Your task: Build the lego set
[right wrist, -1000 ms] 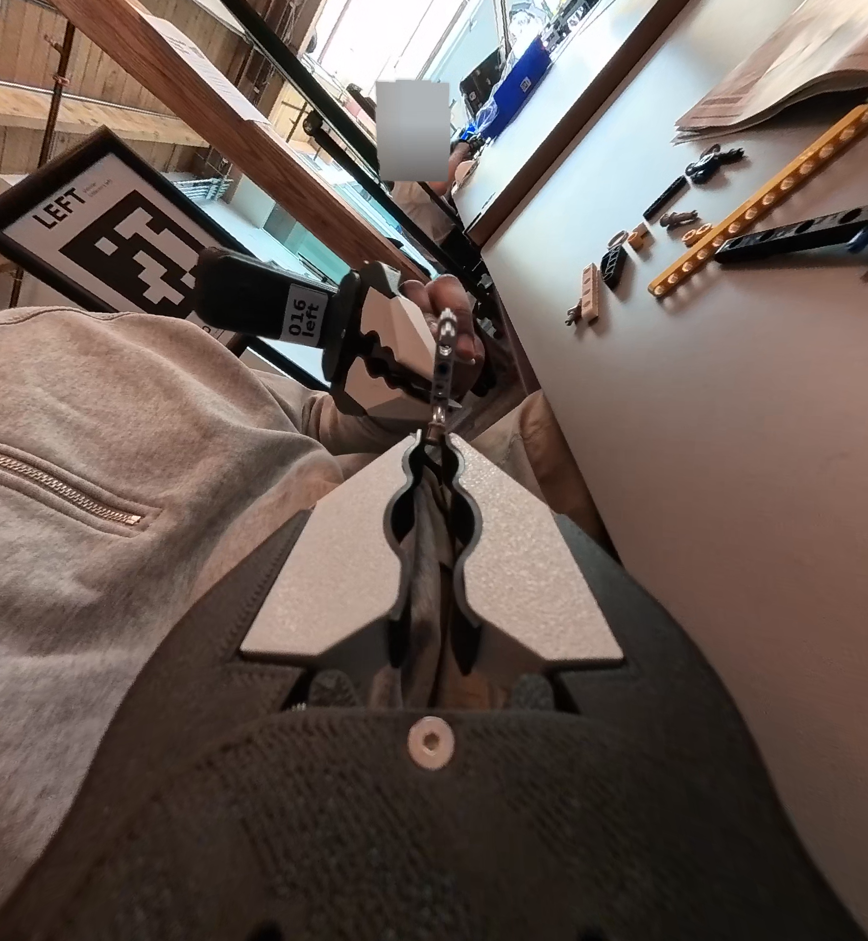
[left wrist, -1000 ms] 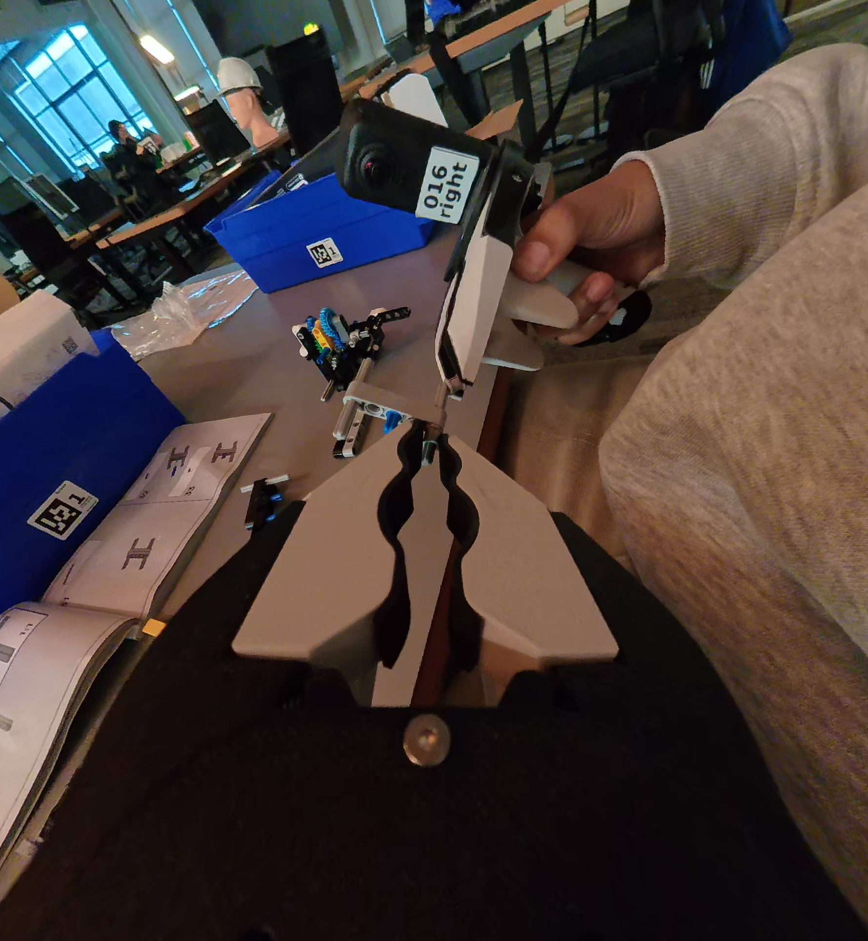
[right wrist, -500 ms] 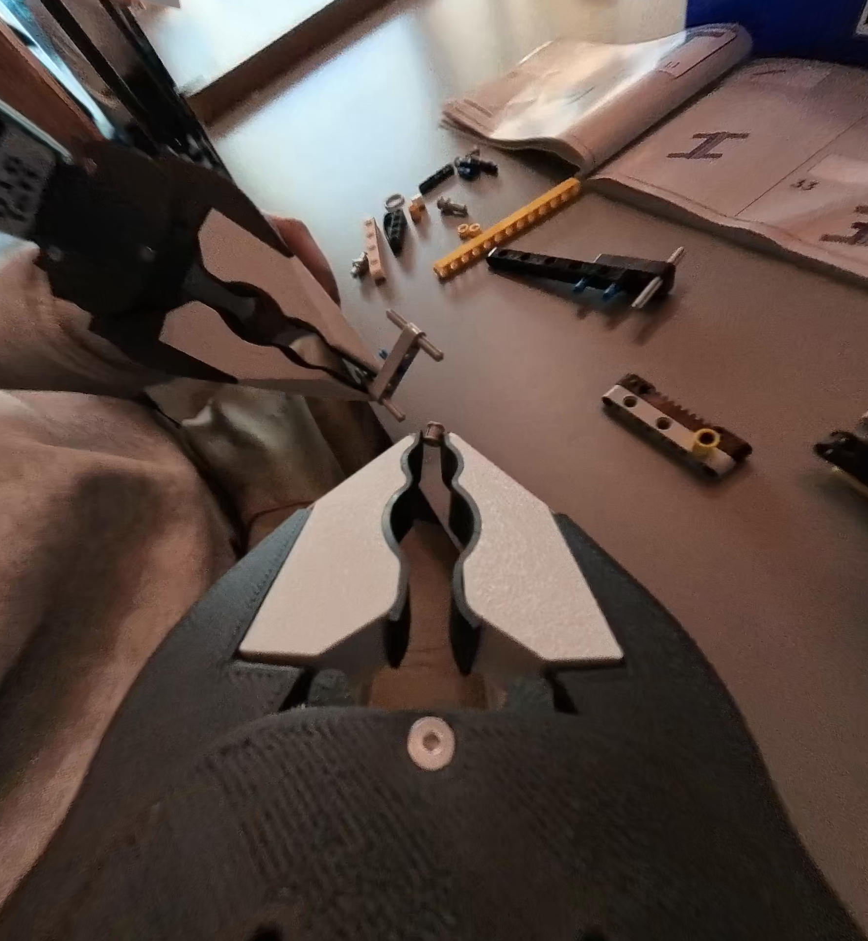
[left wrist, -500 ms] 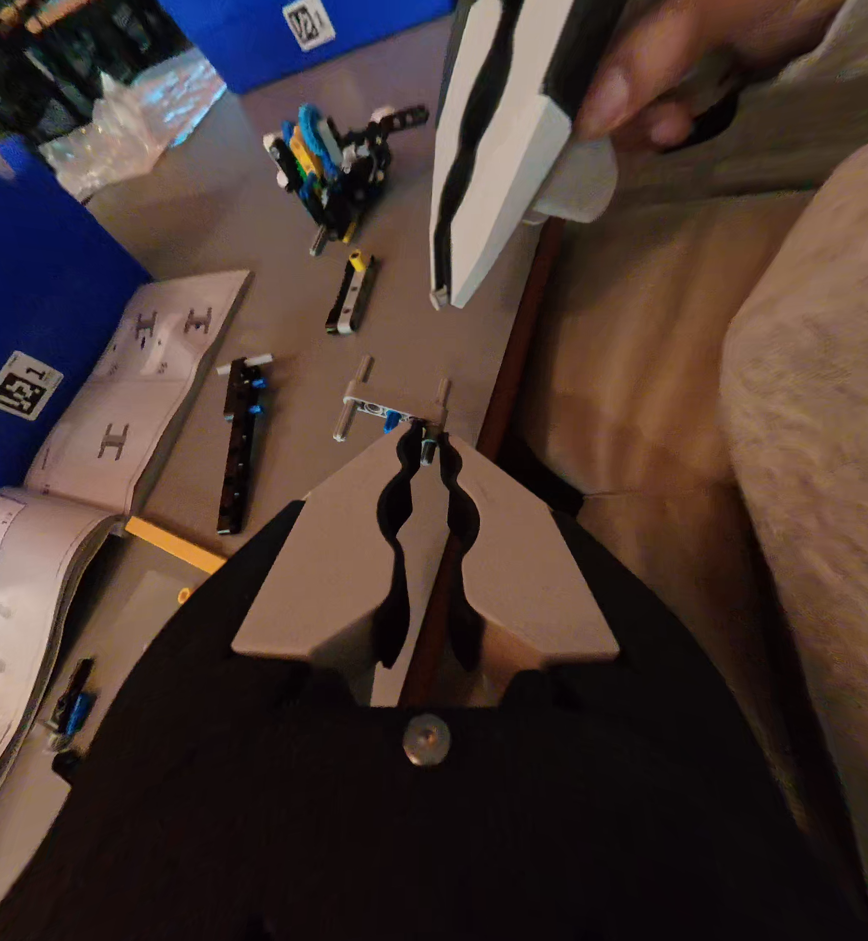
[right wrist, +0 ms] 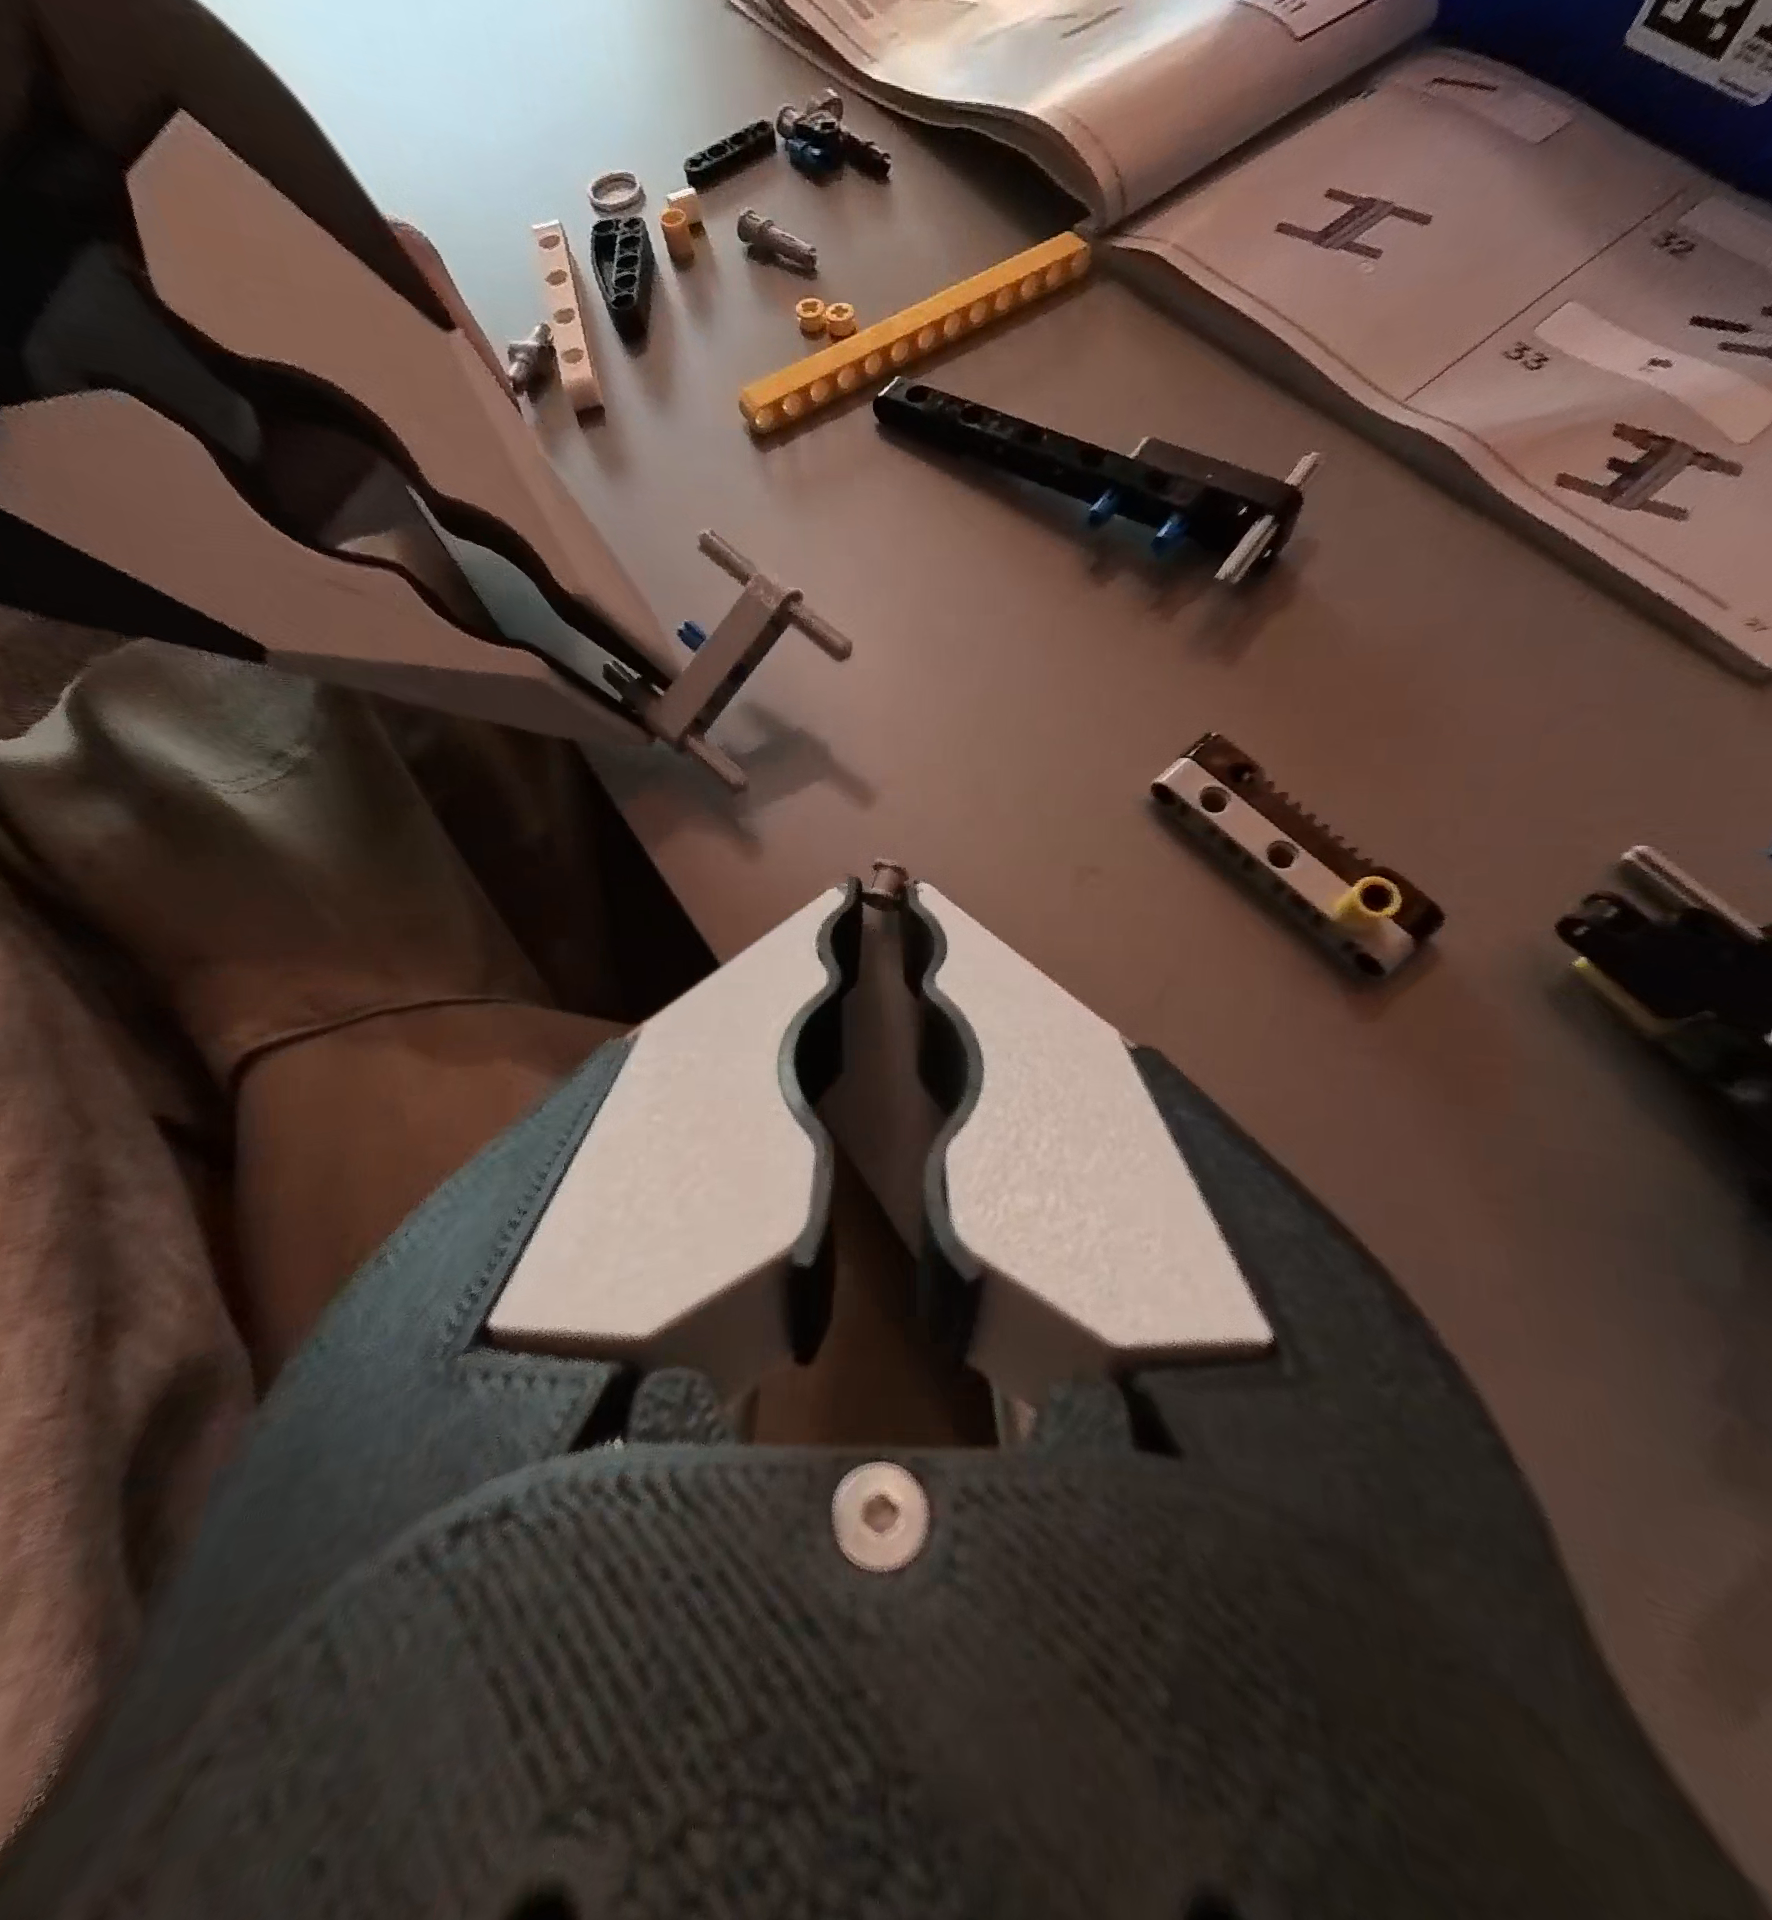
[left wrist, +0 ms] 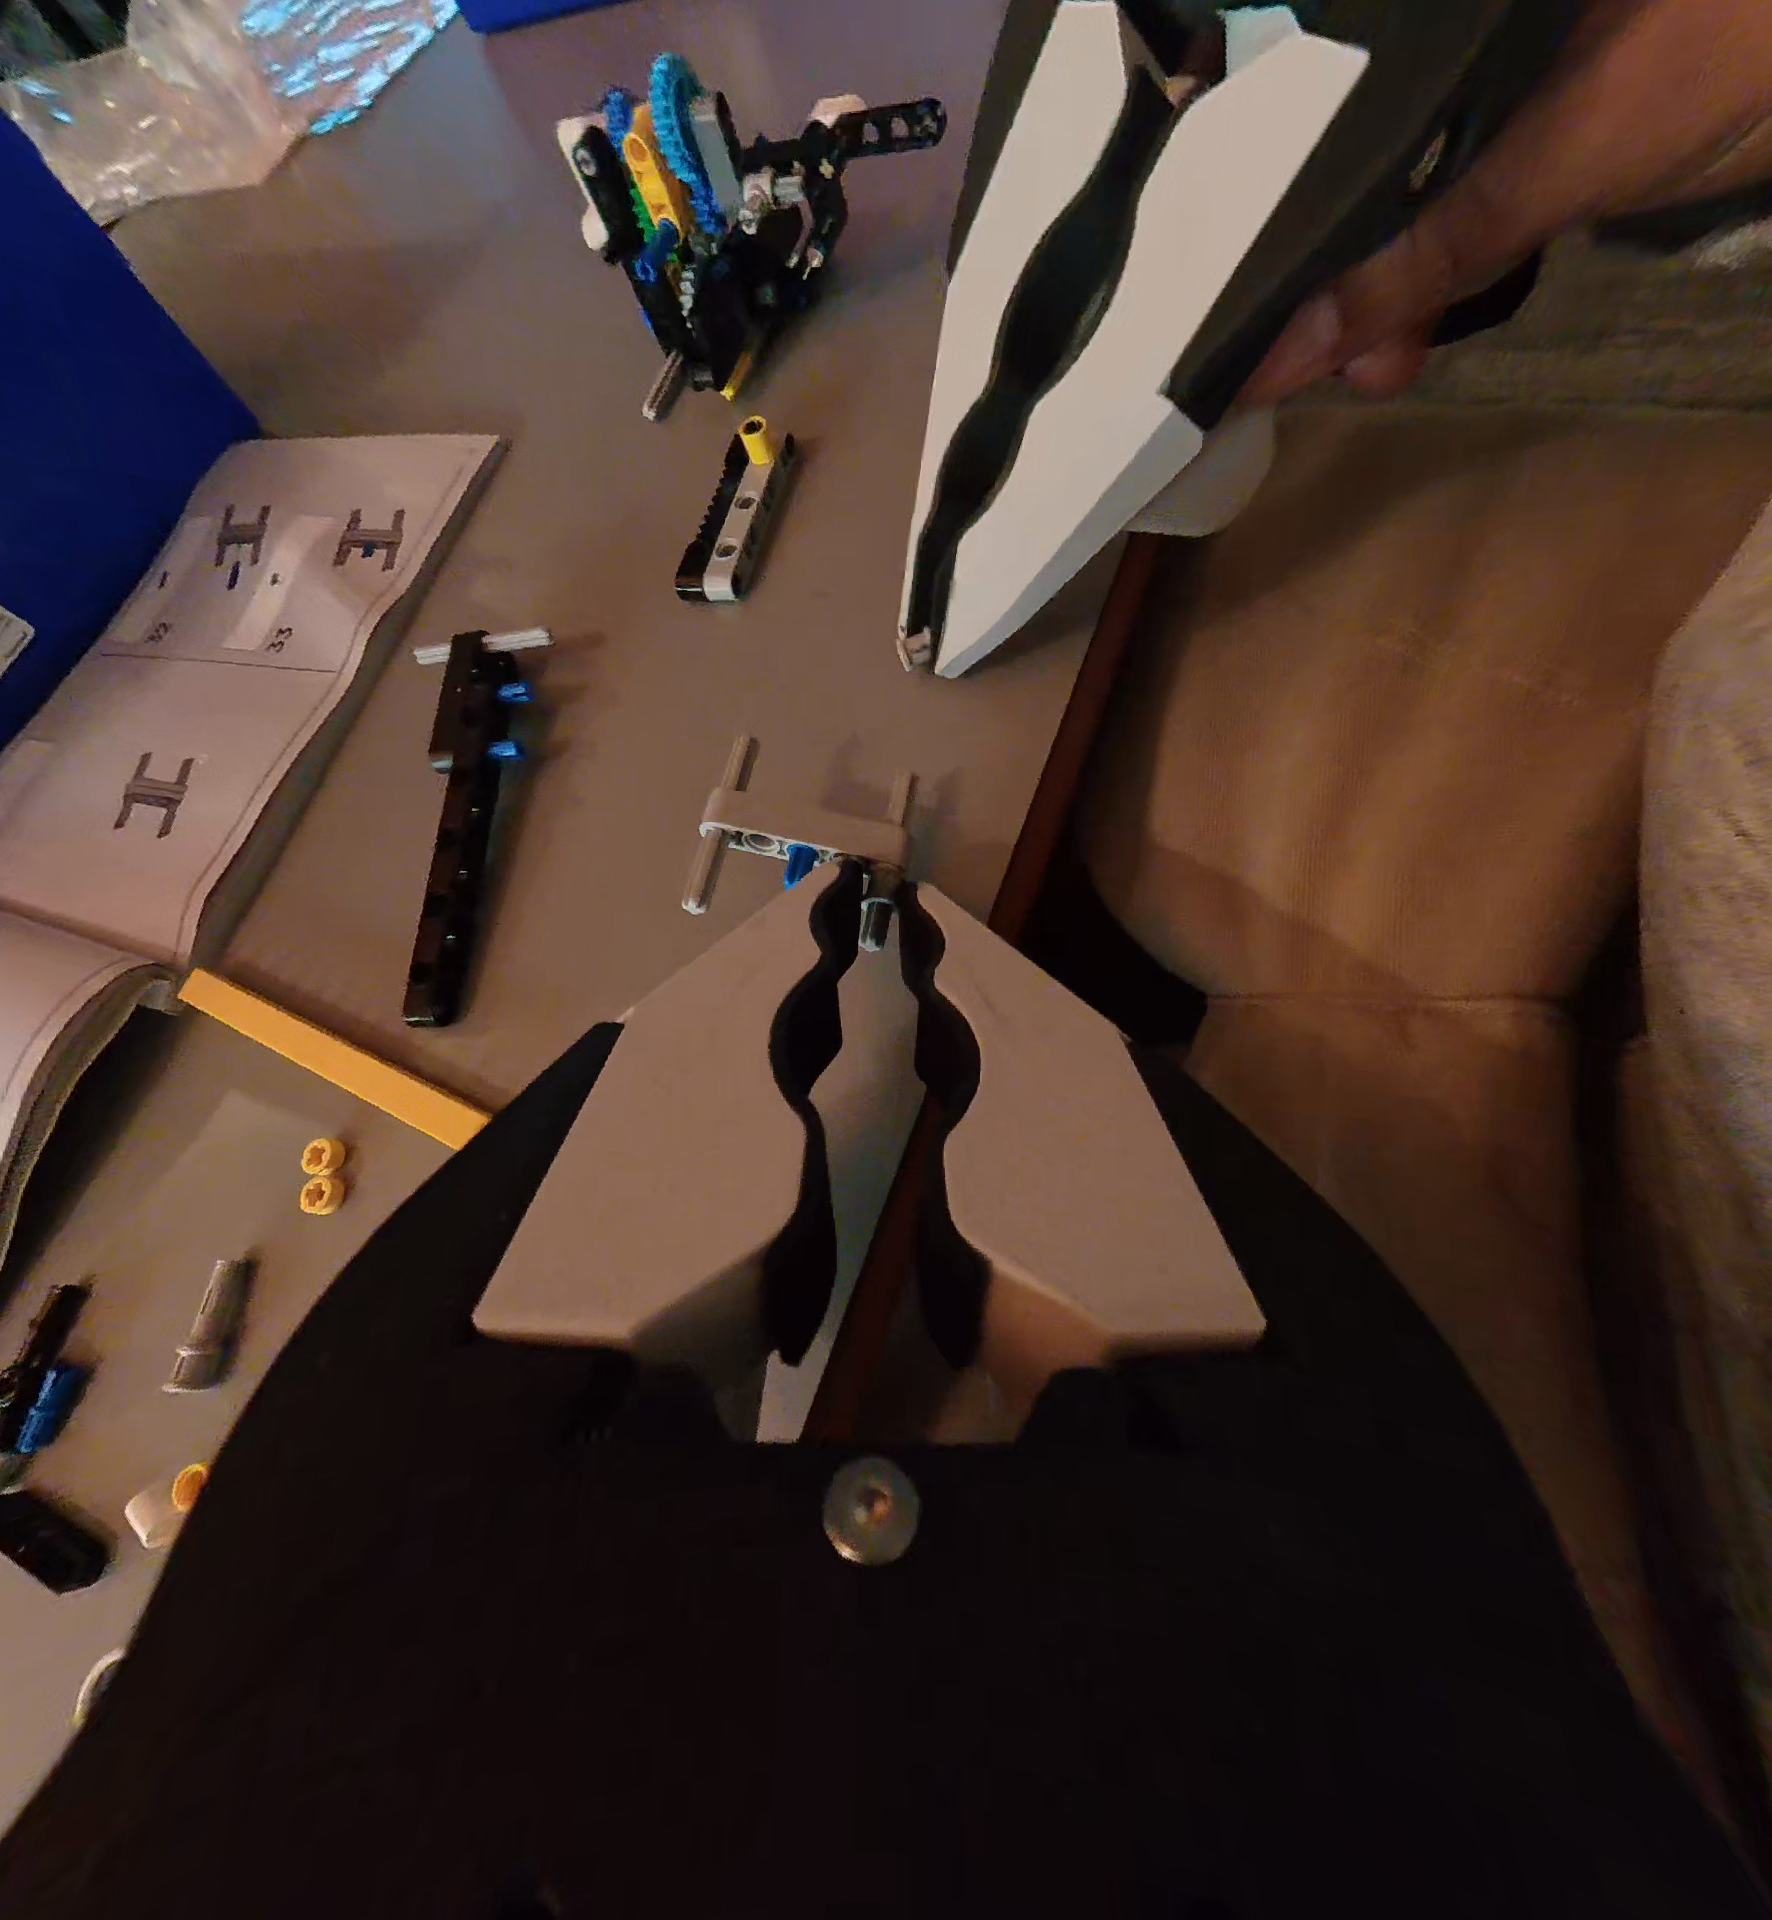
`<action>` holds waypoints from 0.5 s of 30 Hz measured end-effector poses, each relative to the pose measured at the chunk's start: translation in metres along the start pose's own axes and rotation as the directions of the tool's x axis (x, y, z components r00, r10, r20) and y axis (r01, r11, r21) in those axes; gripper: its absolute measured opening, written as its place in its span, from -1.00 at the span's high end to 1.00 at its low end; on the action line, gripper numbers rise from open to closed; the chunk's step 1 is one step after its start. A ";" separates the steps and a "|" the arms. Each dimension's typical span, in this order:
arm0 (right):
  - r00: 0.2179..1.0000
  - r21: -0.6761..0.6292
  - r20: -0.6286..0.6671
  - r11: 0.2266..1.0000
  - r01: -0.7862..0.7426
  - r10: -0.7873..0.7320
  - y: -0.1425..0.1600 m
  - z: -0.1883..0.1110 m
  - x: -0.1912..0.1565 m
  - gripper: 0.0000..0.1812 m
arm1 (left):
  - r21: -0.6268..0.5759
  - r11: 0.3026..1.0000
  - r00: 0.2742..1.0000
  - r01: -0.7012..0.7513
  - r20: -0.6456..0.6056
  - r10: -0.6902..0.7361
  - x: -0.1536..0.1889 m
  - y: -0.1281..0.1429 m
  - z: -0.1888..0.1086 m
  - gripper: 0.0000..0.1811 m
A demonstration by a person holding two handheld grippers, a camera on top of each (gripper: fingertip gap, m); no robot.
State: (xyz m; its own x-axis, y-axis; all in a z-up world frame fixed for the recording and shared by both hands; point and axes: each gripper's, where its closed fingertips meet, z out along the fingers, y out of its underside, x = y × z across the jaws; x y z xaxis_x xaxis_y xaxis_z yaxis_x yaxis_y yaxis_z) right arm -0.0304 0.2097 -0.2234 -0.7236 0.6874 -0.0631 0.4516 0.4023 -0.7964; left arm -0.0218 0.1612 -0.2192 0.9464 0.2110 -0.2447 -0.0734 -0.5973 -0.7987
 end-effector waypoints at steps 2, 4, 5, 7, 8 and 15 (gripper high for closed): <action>1.000 0.002 0.000 1.000 0.002 -0.002 0.000 0.000 0.000 0.94 | 0.010 1.000 1.000 0.014 -0.002 -0.014 -0.001 -0.001 -0.001 0.96; 1.000 0.003 0.001 1.000 0.001 -0.001 0.000 0.000 0.000 0.94 | 0.018 0.999 1.000 0.028 -0.002 -0.028 -0.002 -0.002 -0.002 0.96; 1.000 0.004 0.002 1.000 -0.002 0.002 0.000 -0.001 0.000 0.93 | 0.022 0.999 0.999 0.034 -0.003 -0.034 -0.003 -0.003 -0.002 0.96; 1.000 0.008 0.004 1.000 -0.007 0.007 0.000 -0.001 0.000 0.90 | 0.032 0.998 0.999 0.047 -0.006 -0.047 -0.003 -0.004 -0.003 0.96; 1.000 0.010 0.003 1.000 -0.009 0.009 -0.001 -0.002 0.001 0.88 | 0.035 0.998 0.999 0.053 -0.007 -0.053 -0.004 -0.005 -0.003 0.96; 1.000 0.071 0.014 0.997 0.014 -0.015 -0.010 -0.011 0.000 0.83 | 0.071 0.992 0.994 0.109 -0.025 -0.107 -0.007 -0.009 -0.007 0.96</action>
State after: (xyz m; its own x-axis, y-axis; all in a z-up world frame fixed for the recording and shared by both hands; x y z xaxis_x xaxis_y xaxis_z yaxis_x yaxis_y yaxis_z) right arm -0.0293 0.2120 -0.2086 -0.7372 0.6731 -0.0596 0.4032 0.3675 -0.8381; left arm -0.0252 0.1603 -0.2066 0.9563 0.2543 -0.1441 0.0076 -0.5146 -0.8574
